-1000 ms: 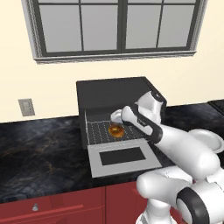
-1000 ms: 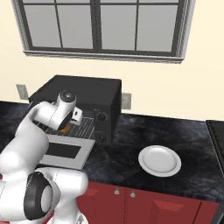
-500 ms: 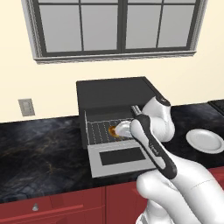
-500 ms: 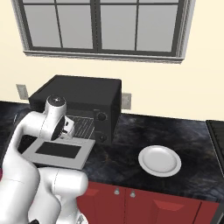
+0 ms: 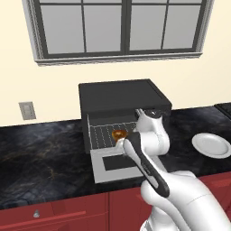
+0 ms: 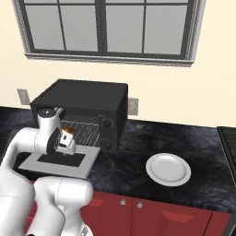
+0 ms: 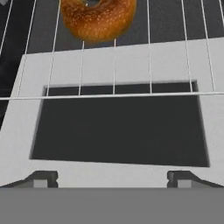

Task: Pick up the bagel from the plate, place it on the toaster oven rack, close the door, and set the timer.

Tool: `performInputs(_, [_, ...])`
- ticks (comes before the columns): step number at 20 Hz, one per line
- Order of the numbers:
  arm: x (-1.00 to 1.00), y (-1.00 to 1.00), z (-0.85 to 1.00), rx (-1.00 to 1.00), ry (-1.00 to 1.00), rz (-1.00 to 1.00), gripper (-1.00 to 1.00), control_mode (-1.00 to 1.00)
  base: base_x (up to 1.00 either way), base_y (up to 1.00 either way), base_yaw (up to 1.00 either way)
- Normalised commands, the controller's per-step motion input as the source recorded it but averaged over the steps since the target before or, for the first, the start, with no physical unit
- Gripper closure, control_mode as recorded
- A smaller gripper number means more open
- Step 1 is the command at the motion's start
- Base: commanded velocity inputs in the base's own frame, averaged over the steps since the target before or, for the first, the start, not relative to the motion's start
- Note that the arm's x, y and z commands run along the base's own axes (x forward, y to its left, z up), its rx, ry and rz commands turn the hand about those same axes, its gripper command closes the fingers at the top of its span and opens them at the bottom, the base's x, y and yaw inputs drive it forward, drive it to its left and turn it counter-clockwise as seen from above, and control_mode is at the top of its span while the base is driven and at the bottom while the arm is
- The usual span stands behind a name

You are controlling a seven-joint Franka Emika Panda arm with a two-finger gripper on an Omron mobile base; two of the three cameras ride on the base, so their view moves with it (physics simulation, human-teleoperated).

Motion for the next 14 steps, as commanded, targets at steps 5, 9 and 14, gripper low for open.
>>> performInputs(5, [0.15,0.0,-0.29,-0.17,-0.03,0.0,-1.0,-1.0,0.0,0.0,0.0])
performInputs(9, [0.33,0.0,-0.24,-0.13,-0.06,0.0,-1.0,-1.0,0.0,0.0,0.0])
performInputs(14, [0.49,0.0,-0.13,-0.07,-0.04,0.0,-1.0,-1.0,0.0,0.0,0.0])
